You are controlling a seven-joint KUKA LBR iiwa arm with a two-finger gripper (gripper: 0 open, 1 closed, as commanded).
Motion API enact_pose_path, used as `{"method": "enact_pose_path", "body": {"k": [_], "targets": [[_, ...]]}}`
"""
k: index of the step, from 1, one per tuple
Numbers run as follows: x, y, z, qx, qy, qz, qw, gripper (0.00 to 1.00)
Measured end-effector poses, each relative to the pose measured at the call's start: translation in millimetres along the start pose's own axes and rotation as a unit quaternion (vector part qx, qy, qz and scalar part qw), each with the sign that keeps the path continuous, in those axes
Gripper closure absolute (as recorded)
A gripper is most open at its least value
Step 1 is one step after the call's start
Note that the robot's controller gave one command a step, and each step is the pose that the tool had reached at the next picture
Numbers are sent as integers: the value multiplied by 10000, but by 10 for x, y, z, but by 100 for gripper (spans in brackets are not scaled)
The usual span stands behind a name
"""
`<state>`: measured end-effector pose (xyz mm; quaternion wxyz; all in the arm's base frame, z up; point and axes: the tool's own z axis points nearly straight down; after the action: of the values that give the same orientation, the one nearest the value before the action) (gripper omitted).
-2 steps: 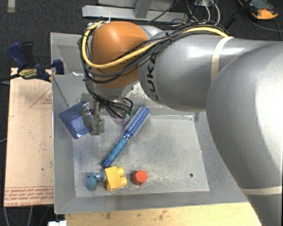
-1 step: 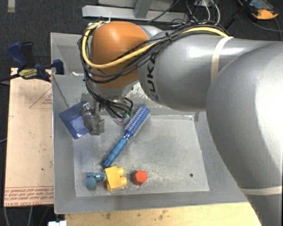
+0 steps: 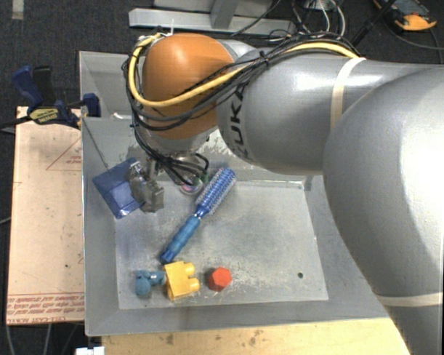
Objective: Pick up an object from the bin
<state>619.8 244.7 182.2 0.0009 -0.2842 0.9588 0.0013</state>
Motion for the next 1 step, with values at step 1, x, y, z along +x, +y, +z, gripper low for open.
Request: {"method": "enact_pose_path", "body": {"k": [1], "targets": [[-134,-61,48,2,-14,60,10000,100]]}}
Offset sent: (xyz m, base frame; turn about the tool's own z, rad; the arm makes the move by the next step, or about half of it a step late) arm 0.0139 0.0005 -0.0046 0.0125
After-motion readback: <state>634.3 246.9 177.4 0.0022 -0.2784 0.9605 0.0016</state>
